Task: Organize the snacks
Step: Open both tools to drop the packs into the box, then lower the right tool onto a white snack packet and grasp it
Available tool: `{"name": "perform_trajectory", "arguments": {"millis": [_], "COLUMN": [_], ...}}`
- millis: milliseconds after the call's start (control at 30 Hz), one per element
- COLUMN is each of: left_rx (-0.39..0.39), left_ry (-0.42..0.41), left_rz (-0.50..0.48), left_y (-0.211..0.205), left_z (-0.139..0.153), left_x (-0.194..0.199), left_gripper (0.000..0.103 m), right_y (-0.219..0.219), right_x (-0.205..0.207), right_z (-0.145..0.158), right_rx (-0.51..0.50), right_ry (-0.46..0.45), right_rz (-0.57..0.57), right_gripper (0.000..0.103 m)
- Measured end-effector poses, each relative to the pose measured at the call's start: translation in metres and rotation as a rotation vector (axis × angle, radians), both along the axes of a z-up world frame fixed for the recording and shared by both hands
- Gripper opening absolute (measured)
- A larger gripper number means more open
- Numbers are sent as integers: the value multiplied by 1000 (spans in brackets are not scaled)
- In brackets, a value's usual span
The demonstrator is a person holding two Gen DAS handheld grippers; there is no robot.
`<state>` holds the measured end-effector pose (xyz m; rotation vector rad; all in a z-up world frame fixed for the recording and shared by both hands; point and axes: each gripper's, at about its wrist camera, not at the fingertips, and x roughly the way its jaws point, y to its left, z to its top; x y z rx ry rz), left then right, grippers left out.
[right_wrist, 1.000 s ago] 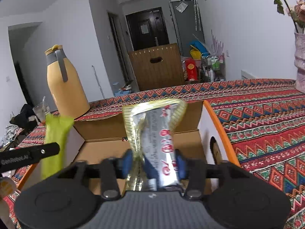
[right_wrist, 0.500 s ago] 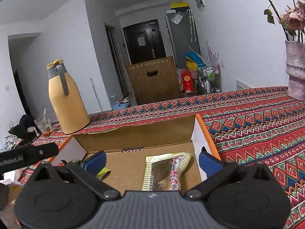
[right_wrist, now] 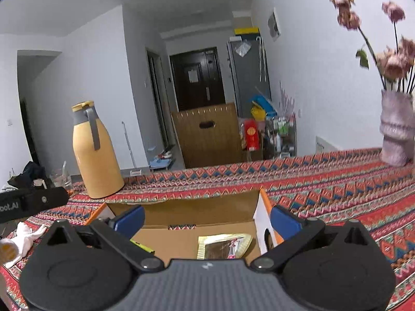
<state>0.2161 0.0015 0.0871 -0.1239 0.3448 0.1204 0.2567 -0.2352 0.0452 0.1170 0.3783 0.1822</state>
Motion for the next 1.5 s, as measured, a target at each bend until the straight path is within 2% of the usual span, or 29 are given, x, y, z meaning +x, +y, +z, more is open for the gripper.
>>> {"name": "perform_trajectory", "arguments": {"millis": [300,600,967,1500], "left_rx": [12,14,-6,3], "left_ry": [-30,-20,1,103], "left_rz": [10,4,-14,-82], "left_y": [5,15,31,26], "left_z": [14,8,-11,-71], "left_x": [-48,-95,-142,-188], "left_gripper": [103,103,103,103], "right_y": [-1,2,9,12], "right_x": [-42,-89,-143,-214], "right_z": [19,15,-11,-64], "right_rx": [-5,-11,-35,-59], "right_ry": [-35,-24,23,132], "right_rz": [3,16,28,72], "right_gripper": [103,103,103,103]}}
